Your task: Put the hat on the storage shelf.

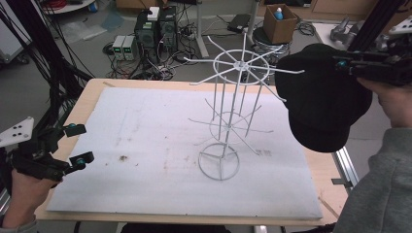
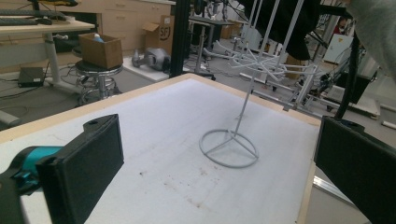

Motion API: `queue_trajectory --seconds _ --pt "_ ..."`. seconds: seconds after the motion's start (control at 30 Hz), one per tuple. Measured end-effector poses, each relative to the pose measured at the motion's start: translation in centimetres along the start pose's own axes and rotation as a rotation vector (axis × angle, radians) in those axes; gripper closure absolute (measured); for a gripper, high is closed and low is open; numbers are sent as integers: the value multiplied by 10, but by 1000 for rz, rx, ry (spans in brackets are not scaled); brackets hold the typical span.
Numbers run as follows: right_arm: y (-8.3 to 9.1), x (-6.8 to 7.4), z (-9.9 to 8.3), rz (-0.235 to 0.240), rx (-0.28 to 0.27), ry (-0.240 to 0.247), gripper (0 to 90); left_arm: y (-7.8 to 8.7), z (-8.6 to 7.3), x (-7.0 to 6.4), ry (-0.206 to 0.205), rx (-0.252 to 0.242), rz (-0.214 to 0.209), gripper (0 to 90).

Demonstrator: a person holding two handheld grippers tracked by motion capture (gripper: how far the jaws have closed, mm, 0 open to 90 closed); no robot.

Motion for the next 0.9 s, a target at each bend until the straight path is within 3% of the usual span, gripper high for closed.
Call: queue_trajectory --seconds 0.3,0.9 --pt "19 1 24 -15 2 18 698 5 2 2 -2 -8 16 18" --pt "47 4 64 12 -45 52 698 8 2 8 9 -15 22 17"
Point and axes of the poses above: each handheld gripper's, and its own axes: y roughly backward along the jaws, z roughly out of its top, x roughly to its left, the point moved 10 cm from there along -y, roughly forward along the jaws, and after that the axes turned 5 degrees about z, right-handed, at the moved point
